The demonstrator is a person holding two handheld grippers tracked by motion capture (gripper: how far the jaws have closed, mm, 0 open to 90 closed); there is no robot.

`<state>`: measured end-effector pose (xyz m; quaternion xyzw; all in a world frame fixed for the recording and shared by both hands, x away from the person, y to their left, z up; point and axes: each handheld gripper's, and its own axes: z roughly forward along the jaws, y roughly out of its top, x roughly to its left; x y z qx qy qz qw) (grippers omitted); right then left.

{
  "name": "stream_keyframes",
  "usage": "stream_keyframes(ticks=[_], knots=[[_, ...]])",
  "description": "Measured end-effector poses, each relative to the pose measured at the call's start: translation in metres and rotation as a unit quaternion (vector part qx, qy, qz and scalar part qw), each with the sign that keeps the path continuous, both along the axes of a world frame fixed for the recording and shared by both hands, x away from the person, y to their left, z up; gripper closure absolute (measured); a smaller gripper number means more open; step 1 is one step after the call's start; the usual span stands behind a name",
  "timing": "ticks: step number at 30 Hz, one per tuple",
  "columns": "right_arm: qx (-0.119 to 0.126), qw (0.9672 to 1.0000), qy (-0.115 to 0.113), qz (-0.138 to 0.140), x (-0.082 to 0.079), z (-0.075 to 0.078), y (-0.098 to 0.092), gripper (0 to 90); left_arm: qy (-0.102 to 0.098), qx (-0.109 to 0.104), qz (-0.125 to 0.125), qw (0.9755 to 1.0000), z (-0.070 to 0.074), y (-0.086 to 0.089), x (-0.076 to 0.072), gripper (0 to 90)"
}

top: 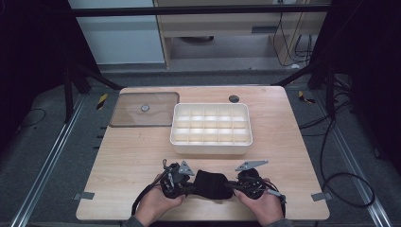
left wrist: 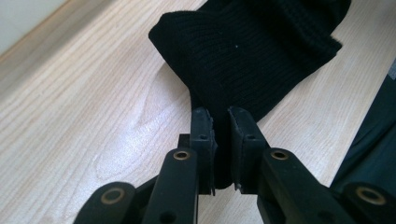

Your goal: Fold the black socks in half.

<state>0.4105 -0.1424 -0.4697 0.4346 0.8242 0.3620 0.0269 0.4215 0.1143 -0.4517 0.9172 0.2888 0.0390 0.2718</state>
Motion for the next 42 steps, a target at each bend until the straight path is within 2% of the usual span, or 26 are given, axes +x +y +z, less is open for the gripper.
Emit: stream_keyframes(ticks=[29,42], knots=[[0.003,1.0,0.004,0.005,-0.002,-0.003,0.006,81.0,-0.005,-0.017,-0.001,0.9998,0.01,-0.002,0.003,80.4],[0.008,0.9999,0.006,0.009,-0.003,-0.005,0.011,81.1,-0.008,-0.027,-0.01,0.9996,0.018,-0.008,0.0,80.5]])
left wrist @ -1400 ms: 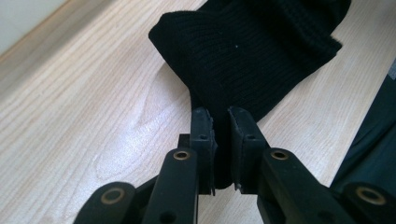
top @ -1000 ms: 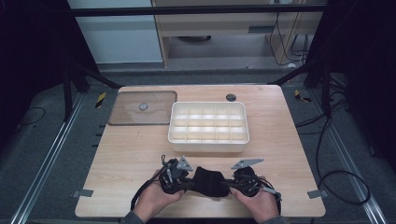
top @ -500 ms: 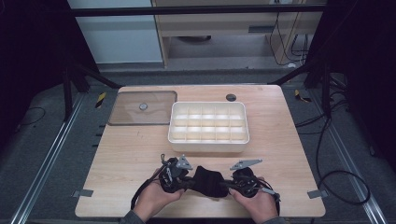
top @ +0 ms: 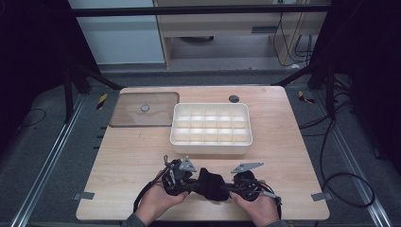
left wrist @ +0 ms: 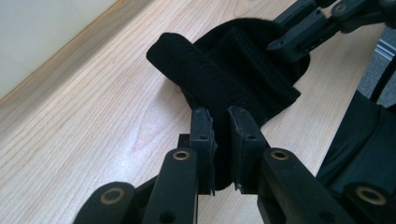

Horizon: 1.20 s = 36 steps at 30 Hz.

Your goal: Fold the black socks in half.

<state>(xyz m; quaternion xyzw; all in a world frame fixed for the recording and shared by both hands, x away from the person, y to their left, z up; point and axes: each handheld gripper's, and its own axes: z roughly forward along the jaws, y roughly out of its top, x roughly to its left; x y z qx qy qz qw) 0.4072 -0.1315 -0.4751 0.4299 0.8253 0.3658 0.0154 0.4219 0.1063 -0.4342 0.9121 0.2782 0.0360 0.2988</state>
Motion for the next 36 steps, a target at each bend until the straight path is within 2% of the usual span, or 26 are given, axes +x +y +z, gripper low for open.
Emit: stream_keyframes(ticks=[20,36], knots=[[0.006,1.0,0.003,0.004,0.0,-0.002,0.005,80.8,-0.007,-0.013,-0.015,0.9998,0.009,-0.013,-0.003,80.5],[0.011,0.9999,0.007,-0.001,0.001,-0.006,0.002,80.1,-0.008,0.001,-0.047,0.9989,0.007,-0.039,-0.009,80.5]])
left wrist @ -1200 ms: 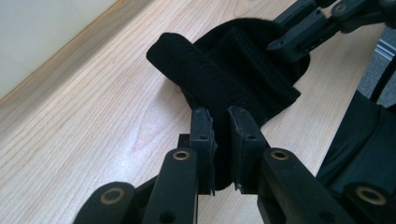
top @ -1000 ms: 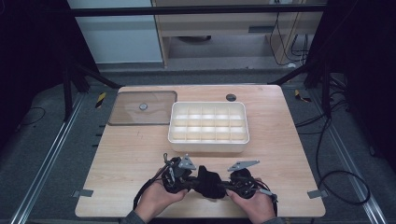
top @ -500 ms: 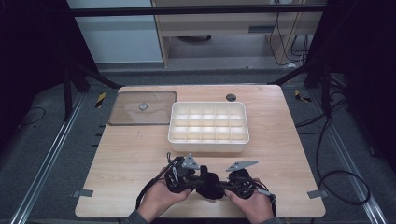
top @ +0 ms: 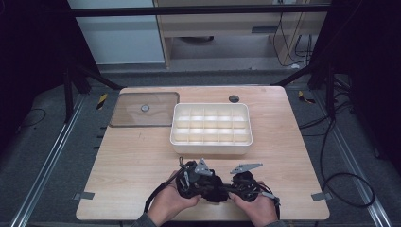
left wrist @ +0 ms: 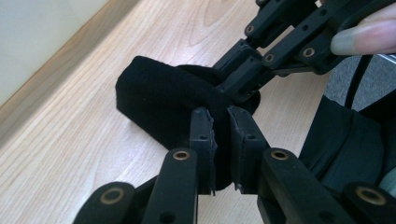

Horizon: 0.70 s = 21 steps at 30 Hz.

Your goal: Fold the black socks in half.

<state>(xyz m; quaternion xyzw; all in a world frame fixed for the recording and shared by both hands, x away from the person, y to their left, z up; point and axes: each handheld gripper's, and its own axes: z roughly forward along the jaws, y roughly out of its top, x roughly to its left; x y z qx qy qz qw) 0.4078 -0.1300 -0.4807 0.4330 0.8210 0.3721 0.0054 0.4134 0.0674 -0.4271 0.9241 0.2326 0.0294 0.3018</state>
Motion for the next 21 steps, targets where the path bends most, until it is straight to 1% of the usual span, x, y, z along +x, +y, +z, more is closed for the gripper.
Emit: stream_keyframes(ticks=[7,9,11,12,15,18,19,21], knots=[[0.004,1.0,0.004,-0.001,0.0,-0.002,-0.002,79.4,-0.004,0.014,-0.012,0.9998,-0.003,-0.01,-0.002,80.5],[0.006,1.0,0.002,0.0,0.0,-0.002,-0.003,76.1,-0.004,0.019,-0.011,0.9998,-0.005,-0.012,-0.002,80.5],[0.007,1.0,0.002,-0.002,-0.001,-0.001,-0.004,70.9,-0.004,0.022,-0.013,0.9997,-0.006,-0.013,-0.002,80.5],[0.007,1.0,-0.001,-0.002,-0.001,0.0,-0.005,69.1,-0.003,0.021,-0.013,0.9997,-0.006,-0.014,-0.002,80.5],[0.008,0.9999,-0.007,-0.01,-0.002,0.004,-0.011,64.9,-0.002,0.023,-0.014,0.9996,-0.006,-0.014,-0.002,80.5],[0.007,0.9998,-0.009,-0.016,-0.002,0.008,-0.017,65.1,-0.002,0.024,-0.014,0.9996,-0.007,-0.016,-0.002,80.4],[0.008,0.9998,-0.008,-0.017,-0.003,0.009,-0.018,66.0,-0.002,0.025,-0.015,0.9996,-0.007,-0.017,-0.002,80.3],[0.009,0.9997,-0.014,-0.016,-0.004,0.011,-0.02,68.4,-0.002,0.026,-0.017,0.9995,-0.007,-0.019,-0.002,80.3]])
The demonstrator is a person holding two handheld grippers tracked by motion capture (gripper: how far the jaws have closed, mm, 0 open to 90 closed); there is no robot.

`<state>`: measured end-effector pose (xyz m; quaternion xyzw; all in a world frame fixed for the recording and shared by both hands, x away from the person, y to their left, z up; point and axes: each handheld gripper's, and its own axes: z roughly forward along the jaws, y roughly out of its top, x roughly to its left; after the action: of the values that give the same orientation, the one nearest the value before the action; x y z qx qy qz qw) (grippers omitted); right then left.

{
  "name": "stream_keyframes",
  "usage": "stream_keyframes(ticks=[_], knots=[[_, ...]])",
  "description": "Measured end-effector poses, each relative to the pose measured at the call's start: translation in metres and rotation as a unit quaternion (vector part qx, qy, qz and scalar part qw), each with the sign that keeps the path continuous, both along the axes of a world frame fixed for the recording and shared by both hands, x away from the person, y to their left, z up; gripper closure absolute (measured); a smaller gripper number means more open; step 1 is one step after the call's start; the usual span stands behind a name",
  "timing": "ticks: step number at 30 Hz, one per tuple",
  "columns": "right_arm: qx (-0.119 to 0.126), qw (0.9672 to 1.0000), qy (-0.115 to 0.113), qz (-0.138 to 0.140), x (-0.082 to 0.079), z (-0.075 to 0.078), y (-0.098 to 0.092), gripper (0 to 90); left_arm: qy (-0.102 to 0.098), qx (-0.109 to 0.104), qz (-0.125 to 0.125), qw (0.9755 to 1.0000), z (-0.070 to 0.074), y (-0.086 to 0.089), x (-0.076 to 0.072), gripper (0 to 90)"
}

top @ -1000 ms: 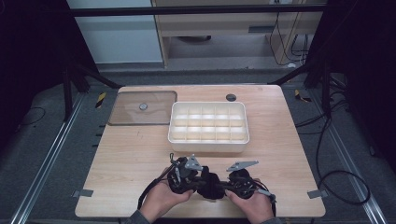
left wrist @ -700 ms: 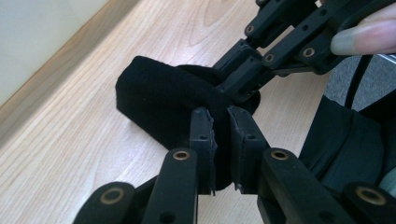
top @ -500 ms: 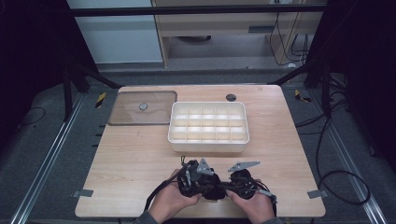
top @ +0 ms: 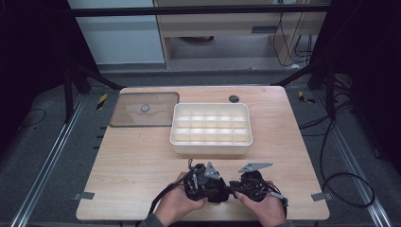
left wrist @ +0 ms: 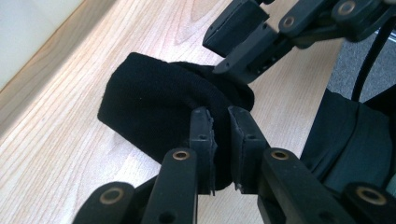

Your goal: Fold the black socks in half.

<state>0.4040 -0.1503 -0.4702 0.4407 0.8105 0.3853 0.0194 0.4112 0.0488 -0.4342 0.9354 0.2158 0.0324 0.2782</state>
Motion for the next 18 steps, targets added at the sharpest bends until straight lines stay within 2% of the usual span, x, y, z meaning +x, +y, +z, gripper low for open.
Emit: stream_keyframes(ticks=[4,18], knots=[[0.001,1.0,0.003,0.005,-0.001,0.0004,-0.0009,74.4,0.0,0.004,-0.006,1.0,-0.0011,-0.0041,0.0001,80.1],[0.001,0.9999,0.008,0.013,-0.002,-0.0037,-0.0014,84.4,0.002,0.008,-0.009,0.9999,-0.0027,-0.0093,0.0002,79.5]])
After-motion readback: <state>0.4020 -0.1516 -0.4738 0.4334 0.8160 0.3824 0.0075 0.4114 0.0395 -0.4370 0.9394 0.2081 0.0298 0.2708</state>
